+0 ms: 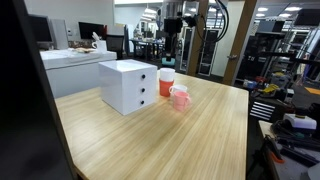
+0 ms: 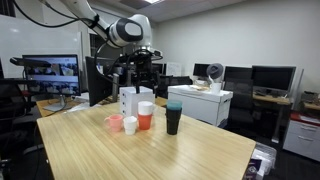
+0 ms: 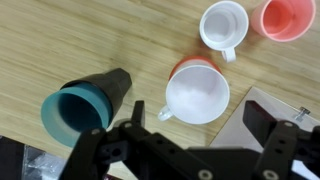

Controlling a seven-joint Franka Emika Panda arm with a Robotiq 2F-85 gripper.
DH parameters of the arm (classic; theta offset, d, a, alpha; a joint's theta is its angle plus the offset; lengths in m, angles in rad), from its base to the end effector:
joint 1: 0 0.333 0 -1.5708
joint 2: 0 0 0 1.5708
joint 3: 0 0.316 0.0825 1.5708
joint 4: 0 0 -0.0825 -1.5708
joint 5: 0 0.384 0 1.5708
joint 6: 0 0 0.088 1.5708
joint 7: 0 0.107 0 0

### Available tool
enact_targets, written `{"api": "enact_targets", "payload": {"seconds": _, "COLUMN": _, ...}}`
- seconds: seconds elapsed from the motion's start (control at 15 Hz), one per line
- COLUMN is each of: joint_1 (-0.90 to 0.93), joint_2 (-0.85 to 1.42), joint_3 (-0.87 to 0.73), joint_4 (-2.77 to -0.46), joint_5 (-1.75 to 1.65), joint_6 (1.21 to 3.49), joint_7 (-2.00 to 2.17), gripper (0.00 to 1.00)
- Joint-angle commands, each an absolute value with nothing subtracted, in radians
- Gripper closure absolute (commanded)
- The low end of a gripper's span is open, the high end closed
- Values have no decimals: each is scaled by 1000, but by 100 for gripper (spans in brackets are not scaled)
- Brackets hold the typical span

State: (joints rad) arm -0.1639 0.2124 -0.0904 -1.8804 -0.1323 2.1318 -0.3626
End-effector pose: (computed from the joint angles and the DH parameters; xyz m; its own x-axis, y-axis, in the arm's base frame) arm 0.5930 -0.1575 0.4020 0.9841 0.1770 -0.0150 0.1774 -0.9746 0.1368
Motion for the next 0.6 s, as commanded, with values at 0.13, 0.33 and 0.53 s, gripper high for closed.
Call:
{"api": "enact_targets", "payload": {"seconds": 0.13, "joint_1": -160, "joint_2": 145, "joint_3": -100, "joint_4": -1803, "joint_5": -132, "joint_6": 2010, "joint_7": -361, "gripper": 0}}
{"api": "enact_targets", "payload": {"seconds": 0.33, "joint_1": -157, "joint_2": 132, "joint_3": -102, "joint_4": -1804, "joint_5": -145, "joint_6": 1979, "joint_7": -364, "gripper": 0}}
{"api": "enact_targets", "payload": {"seconds": 0.53, "joint_1": -157, "joint_2": 139, "joint_3": -103, "joint_4": -1816, "joint_5": -148, "joint_6": 1983, "joint_7": -354, "gripper": 0}}
